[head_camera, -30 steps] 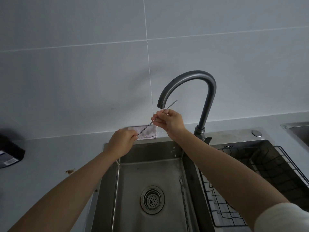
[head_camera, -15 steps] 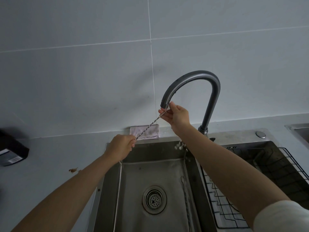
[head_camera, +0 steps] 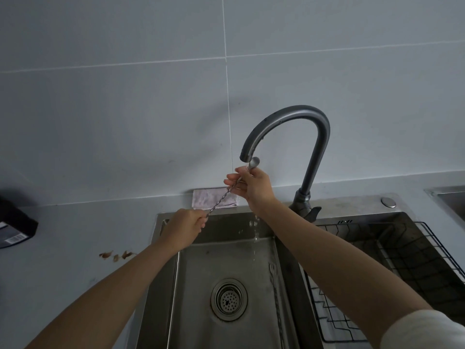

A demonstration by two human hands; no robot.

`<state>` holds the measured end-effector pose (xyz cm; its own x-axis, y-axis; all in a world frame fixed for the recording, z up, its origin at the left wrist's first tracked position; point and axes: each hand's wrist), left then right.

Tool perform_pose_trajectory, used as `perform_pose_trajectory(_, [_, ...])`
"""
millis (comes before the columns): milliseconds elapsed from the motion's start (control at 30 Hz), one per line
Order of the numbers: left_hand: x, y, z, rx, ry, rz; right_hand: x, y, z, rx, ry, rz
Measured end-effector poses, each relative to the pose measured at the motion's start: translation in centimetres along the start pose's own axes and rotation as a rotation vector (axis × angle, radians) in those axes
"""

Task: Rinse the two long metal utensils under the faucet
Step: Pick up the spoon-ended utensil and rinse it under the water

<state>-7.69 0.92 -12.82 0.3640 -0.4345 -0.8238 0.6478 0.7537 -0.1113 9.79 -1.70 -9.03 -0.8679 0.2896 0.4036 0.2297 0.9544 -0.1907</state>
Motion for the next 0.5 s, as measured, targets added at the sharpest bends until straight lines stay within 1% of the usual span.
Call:
perform_pose_trajectory(133, [1.4,-0.4,-0.4,0.012,-0.011,-0.069,-0.6,-0.4,0.2,-0.015,-0.032,-0.008])
perform_pose_trajectory(233, [2.2,-0.6,-0.9,-0.016,-0.027,-0.097,-0.9,-0.4,0.0,-0.039,-0.048,0.033])
perform_pose_trajectory(300, [2.6,-0.9,-1.1,-0.022,-0.019,-0.102,-0.9,-0.4,-0.1,-0.039,-0.066,0.036])
perform_pose_trajectory(433, [2.9,-1.3,-1.3,-0.032,-0.031,-0.101,-0.7,-0.4,0.0,-0.038,-0.094,-0.024])
perform_pose_trajectory(500, [2.9,-1.3,-1.5,-0.039,-0.036,-0.091,-0.7,-0.3,0.1,-0.04,-0.123,-0.027])
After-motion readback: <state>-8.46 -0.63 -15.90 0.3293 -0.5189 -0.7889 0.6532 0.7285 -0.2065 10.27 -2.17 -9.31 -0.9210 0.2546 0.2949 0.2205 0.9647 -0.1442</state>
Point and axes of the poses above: each hand's wrist, its own y-axis towards the middle knuckle, its own x-axis out of the palm, z = x × y, and after that the axes turned 9 degrees about -z, right-handed
